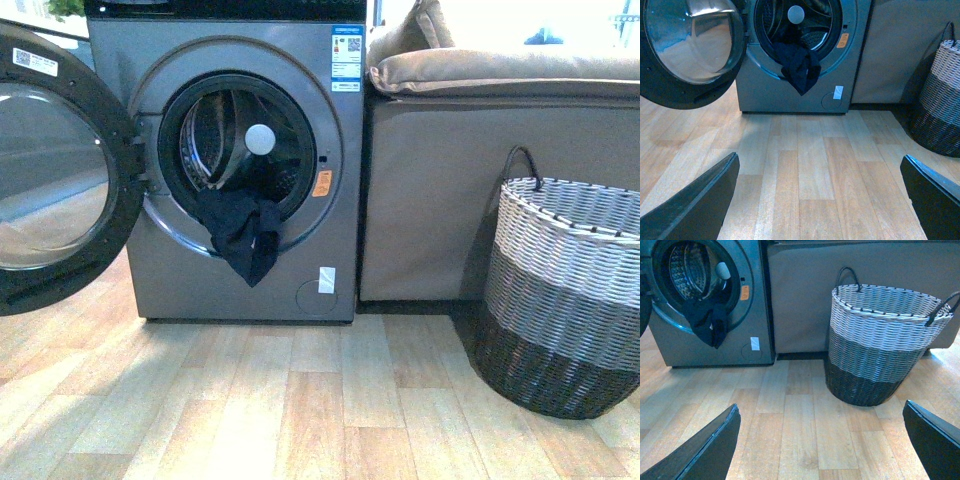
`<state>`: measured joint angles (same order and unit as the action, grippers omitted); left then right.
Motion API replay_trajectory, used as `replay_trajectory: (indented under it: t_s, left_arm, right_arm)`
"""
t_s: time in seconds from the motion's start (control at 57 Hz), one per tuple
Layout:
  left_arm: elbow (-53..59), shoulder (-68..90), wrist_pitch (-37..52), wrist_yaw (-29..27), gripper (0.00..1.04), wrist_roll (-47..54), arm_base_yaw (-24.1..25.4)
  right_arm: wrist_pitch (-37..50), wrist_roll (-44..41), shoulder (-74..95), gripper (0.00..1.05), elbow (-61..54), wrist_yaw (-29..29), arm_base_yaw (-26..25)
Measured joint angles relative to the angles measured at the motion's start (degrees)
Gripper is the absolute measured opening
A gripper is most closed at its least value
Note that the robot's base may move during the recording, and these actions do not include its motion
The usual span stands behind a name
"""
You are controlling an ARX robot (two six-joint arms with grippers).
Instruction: Collect clothes from washing machine
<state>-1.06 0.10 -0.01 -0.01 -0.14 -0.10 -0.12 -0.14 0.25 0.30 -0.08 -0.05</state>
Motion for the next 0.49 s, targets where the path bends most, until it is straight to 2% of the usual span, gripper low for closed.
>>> replay_trajectory:
  t_s: [0.491]
  left_arm:
    - [0.0,-0.07,0.0,0.0,0.98,0.02,0.0]
  right_arm:
    - [0.0,0.0,0.0,0.97,0.0,0.0,0.0]
